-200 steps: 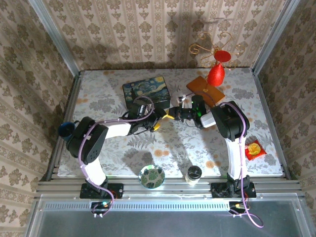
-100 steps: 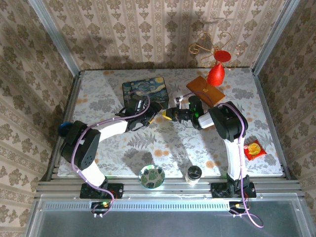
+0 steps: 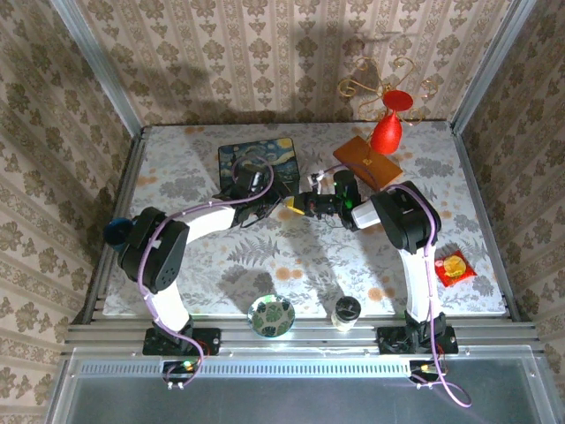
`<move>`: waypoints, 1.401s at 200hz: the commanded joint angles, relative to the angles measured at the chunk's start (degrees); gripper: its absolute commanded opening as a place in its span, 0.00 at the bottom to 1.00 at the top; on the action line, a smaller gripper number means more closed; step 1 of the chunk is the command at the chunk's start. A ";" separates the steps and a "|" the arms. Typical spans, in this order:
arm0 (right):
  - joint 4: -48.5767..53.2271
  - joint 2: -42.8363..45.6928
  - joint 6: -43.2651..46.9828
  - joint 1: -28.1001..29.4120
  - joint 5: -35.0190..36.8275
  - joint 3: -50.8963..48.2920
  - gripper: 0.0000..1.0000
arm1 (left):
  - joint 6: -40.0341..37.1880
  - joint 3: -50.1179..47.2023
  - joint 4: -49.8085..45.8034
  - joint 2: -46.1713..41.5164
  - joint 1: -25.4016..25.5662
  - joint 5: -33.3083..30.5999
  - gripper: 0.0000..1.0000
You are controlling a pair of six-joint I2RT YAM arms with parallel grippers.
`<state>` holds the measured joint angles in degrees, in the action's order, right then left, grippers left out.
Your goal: Unlock the padlock with the key
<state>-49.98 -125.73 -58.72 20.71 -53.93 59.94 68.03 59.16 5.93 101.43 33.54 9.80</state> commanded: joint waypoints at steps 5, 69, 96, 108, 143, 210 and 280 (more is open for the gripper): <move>1.20 -1.53 0.47 0.67 0.93 1.70 0.00 | -2.80 1.94 -2.84 0.70 -0.40 -2.91 0.54; 1.99 -1.71 0.67 1.15 1.27 2.60 0.00 | -4.22 2.80 -4.48 1.21 -0.75 -4.97 0.37; 2.49 -1.75 0.72 1.45 1.44 3.32 0.00 | -4.31 2.98 -4.43 1.71 -0.76 -4.97 0.34; 2.51 -1.82 0.58 1.61 1.70 3.51 0.00 | -4.39 3.07 -4.42 1.85 -0.76 -4.79 0.30; 0.28 -2.62 -1.89 2.14 2.83 4.31 0.00 | -4.49 2.33 -3.99 1.34 -0.76 -4.54 0.21; 2.47 0.06 0.55 2.32 8.41 0.89 0.00 | -4.22 -0.49 -3.47 -1.00 -1.43 -4.62 0.15; 33.07 11.89 25.86 4.99 21.51 2.36 0.30 | -10.21 -2.88 -6.64 -10.22 -5.35 -6.88 0.86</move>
<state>-30.92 -118.34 -45.52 23.64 -39.92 59.75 63.44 55.13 2.04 97.36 28.99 5.69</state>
